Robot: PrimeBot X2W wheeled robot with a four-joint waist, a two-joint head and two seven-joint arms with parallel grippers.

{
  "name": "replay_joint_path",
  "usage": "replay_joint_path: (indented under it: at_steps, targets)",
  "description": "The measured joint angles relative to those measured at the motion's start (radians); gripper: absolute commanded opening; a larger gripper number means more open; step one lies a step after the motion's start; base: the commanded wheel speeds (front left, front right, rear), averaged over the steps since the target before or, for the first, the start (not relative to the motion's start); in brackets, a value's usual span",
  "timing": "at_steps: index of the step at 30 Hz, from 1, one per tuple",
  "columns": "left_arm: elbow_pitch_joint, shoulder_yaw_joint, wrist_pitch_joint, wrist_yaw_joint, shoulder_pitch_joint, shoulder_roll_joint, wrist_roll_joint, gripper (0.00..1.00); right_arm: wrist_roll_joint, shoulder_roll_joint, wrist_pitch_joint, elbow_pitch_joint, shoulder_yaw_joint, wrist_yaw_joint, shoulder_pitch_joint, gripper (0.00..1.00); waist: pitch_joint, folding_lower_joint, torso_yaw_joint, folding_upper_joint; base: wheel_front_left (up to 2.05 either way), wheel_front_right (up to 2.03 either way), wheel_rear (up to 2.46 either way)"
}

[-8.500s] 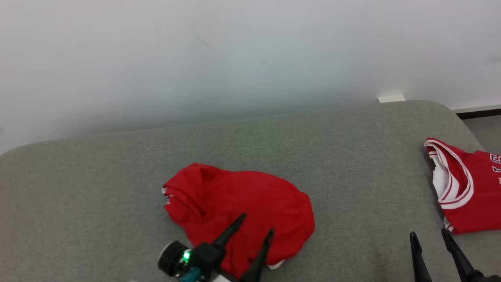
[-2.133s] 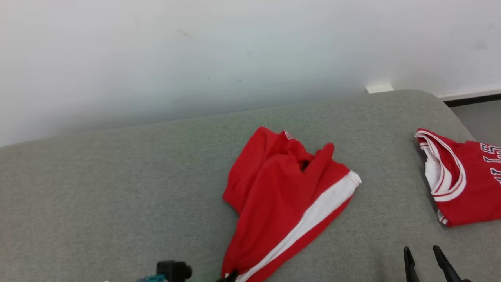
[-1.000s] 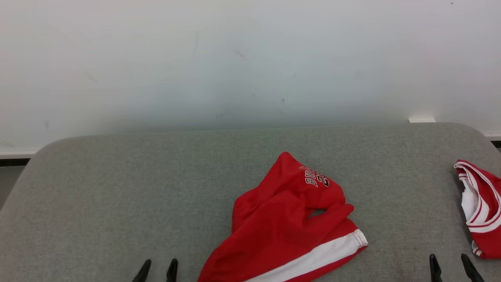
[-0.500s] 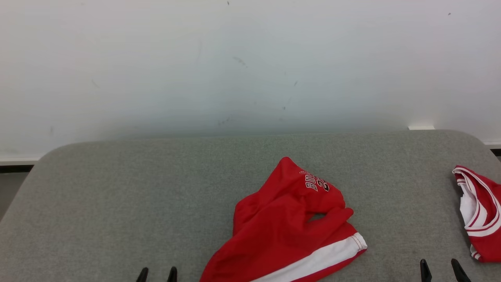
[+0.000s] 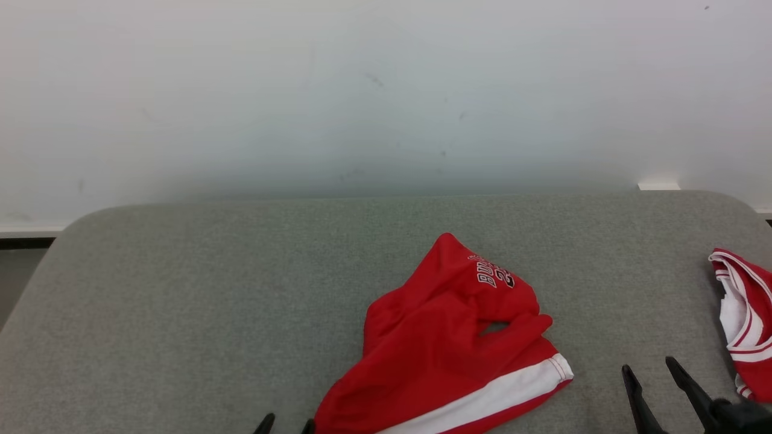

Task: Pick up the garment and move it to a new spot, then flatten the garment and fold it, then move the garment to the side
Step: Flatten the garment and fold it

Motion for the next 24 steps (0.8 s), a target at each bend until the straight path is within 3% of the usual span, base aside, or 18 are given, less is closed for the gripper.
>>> replay_joint_path:
  at_steps: [5,10,15,24]
  targets:
    - [-0.003,-0.111,0.170,0.000,-0.080,0.111,-0.127,1.00,0.076,-0.124,0.192,0.012,0.148,0.000,-0.128,1.00,0.029,0.0001,0.023,0.0000,0.00,0.00,0.00]
    - [-0.036,-0.167,0.318,0.000,-0.104,0.154,-0.246,1.00,0.145,-0.161,0.334,0.058,0.282,0.000,-0.208,1.00,0.071,0.0001,0.049,0.0000,0.00,0.00,0.00]
    - [-0.048,-0.201,0.379,0.000,-0.113,0.159,-0.303,1.00,0.173,-0.160,0.340,0.124,0.335,0.000,-0.263,1.00,0.119,0.0001,0.074,0.0000,0.00,0.00,0.00]
    - [-0.031,-0.232,0.388,0.000,-0.136,0.164,-0.317,1.00,0.213,-0.140,0.306,0.186,0.401,0.000,-0.311,1.00,0.161,0.0001,0.088,0.0000,0.00,0.00,0.00]
